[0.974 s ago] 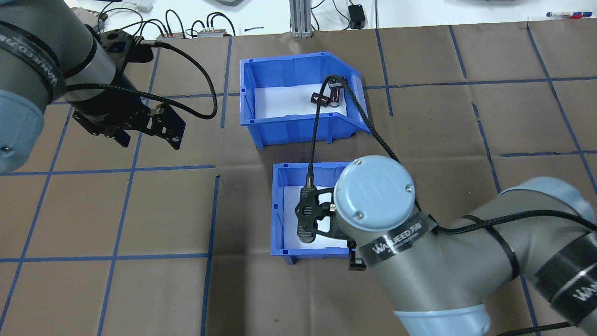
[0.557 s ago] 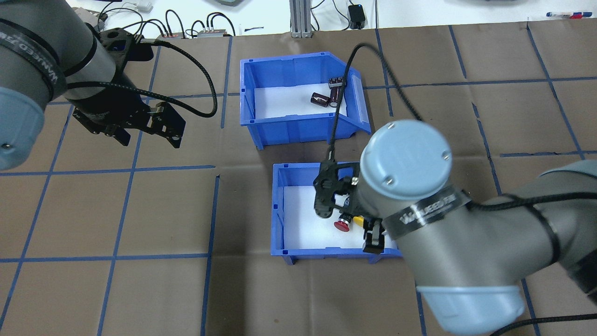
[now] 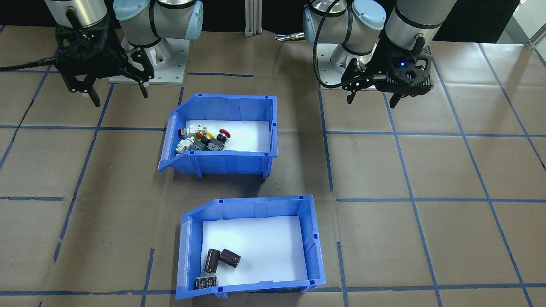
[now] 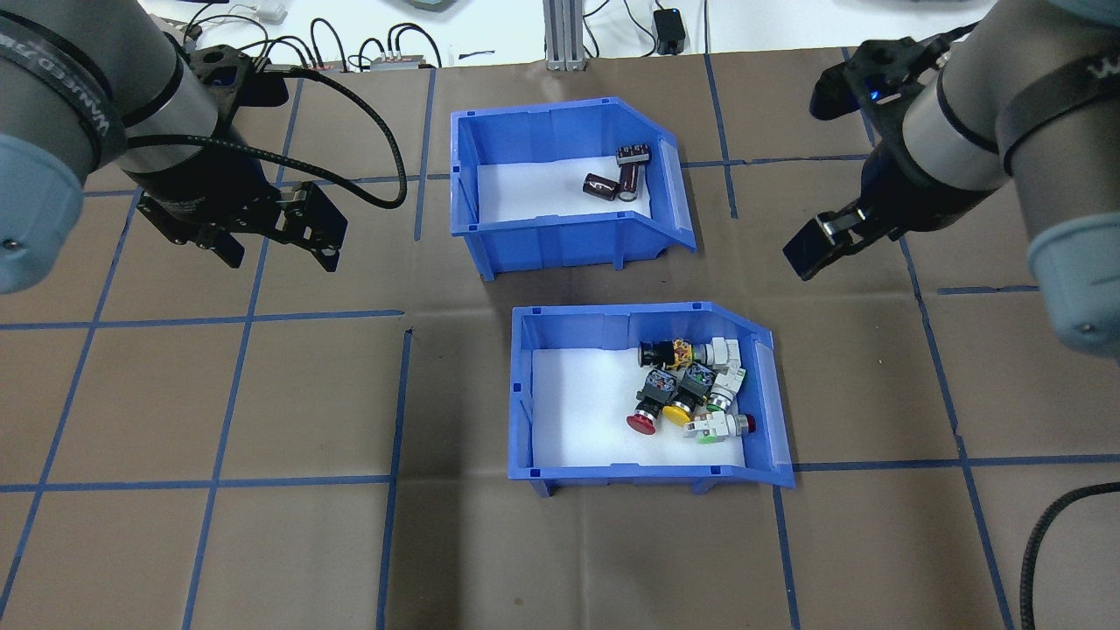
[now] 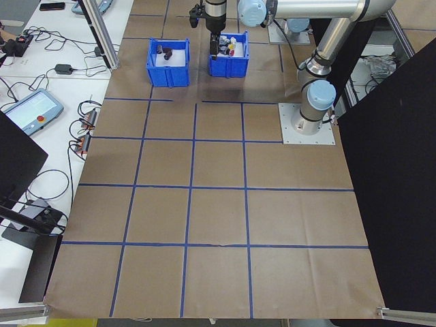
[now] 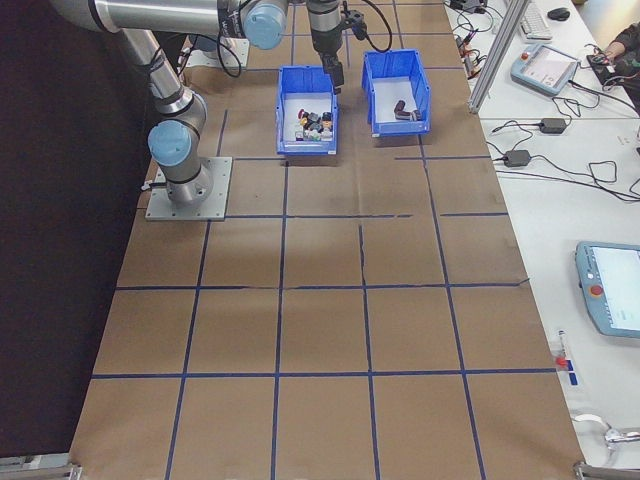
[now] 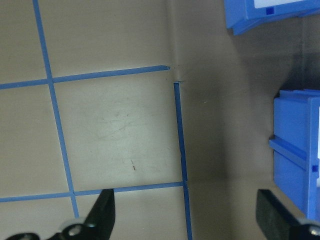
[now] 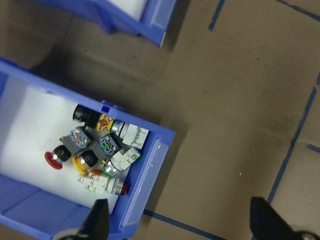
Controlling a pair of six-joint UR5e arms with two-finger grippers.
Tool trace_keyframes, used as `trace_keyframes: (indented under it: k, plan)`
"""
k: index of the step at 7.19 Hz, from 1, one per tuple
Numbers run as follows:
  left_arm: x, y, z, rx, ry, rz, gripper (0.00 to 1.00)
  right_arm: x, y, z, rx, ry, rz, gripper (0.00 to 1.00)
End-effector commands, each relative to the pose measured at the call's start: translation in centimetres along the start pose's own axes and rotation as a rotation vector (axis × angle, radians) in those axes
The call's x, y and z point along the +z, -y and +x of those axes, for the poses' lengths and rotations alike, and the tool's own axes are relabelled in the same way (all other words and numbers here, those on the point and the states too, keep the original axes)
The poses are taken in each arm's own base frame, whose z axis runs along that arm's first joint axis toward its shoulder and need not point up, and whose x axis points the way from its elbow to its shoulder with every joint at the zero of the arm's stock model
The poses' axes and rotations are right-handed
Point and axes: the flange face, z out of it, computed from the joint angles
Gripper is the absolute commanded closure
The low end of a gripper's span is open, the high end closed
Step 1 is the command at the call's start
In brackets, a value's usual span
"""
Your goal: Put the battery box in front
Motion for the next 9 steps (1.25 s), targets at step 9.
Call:
trace_keyframes:
  k: [9]
  plan:
    - [0.1, 0.1, -0.2, 0.001, 0.020, 0.007, 0.00, 1.2, 5.7, -0.1, 0.334, -0.030, -0.146, 0.00]
